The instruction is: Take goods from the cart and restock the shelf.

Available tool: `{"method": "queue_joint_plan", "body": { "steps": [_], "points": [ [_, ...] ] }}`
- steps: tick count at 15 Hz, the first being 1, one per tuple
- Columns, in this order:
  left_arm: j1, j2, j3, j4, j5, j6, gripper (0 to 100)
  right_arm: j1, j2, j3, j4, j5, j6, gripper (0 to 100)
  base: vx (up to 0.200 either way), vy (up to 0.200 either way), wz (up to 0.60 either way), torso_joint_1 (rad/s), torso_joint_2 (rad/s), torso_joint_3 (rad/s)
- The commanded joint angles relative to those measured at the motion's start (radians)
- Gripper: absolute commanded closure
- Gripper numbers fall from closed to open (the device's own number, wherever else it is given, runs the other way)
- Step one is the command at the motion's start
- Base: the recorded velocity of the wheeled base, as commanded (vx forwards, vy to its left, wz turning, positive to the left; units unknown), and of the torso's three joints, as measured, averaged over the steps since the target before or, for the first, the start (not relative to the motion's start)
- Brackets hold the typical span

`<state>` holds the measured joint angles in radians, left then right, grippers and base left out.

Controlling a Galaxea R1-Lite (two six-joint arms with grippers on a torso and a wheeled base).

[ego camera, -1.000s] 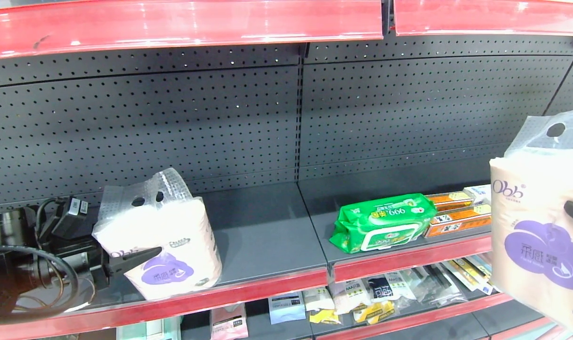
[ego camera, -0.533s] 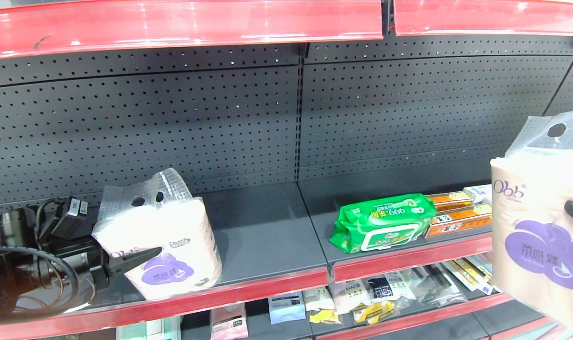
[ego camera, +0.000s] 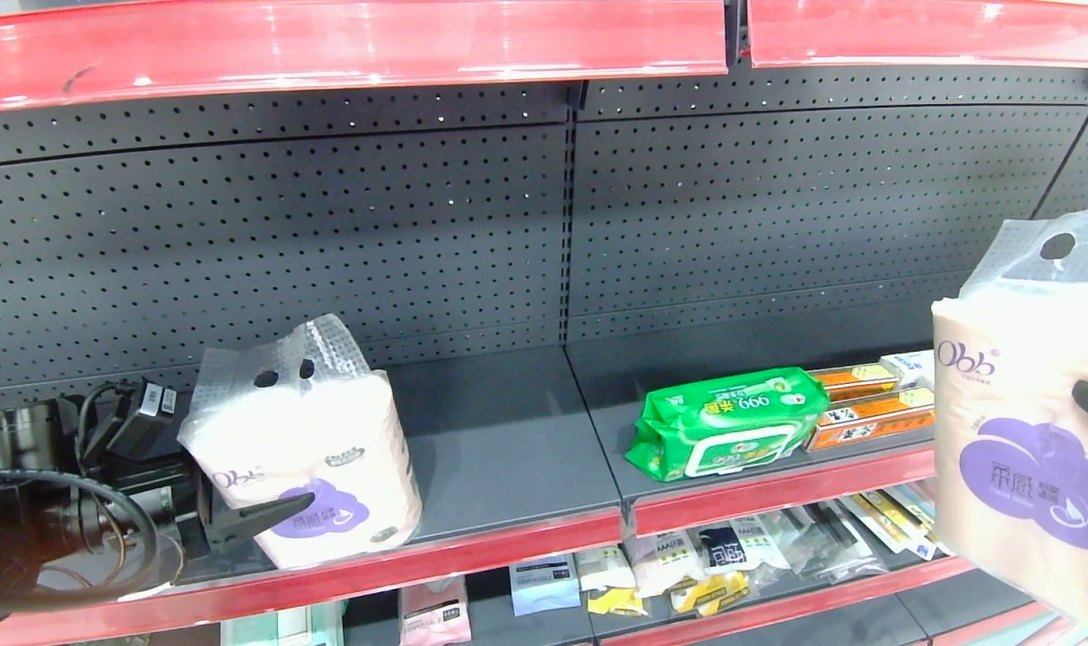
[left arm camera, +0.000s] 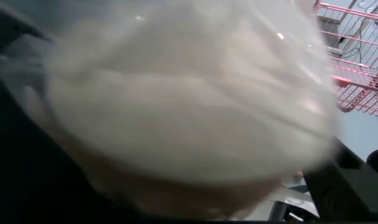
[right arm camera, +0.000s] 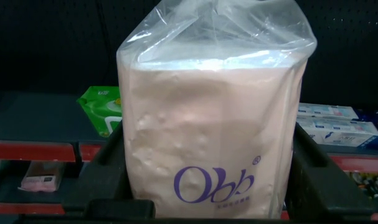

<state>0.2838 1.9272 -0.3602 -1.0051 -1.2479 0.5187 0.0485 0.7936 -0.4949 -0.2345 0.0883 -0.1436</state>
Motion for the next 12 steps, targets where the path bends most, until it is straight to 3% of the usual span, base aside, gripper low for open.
{"method": "queue_joint_plan", "body": {
  "steps": [1, 4, 5, 9, 12],
  "points": [
    [0.001, -0.002, -0.002, -0.006, -0.001, 0.0, 0, 0.001, 0.001, -0.001, 0.0, 0.001, -0.001, 100, 0.0, 0.0, 0.0, 0.0, 0.0, 0.0],
    [0.003, -0.024, 0.0, -0.004, -0.001, -0.005, 0, 0.001, 0.001, 0.001, 0.0, 0.001, -0.001, 100, 0.0, 0.0, 0.0, 0.0, 0.0, 0.0],
    [0.003, -0.04, 0.003, -0.004, -0.001, -0.022, 0, 0.001, 0.001, 0.001, 0.0, 0.001, -0.001, 100, 0.0, 0.0, 0.0, 0.0, 0.0, 0.0],
    [0.025, -0.16, 0.012, -0.006, -0.001, -0.148, 0, 0.001, 0.007, 0.001, -0.002, 0.001, -0.001, 100, 0.0, 0.0, 0.0, 0.0, 0.0, 0.0],
    [0.051, -0.225, 0.006, -0.006, -0.001, -0.19, 0, 0.002, 0.01, 0.001, 0.0, 0.001, -0.001, 100, 0.0, 0.0, 0.0, 0.0, 0.0, 0.0]
  ]
}}
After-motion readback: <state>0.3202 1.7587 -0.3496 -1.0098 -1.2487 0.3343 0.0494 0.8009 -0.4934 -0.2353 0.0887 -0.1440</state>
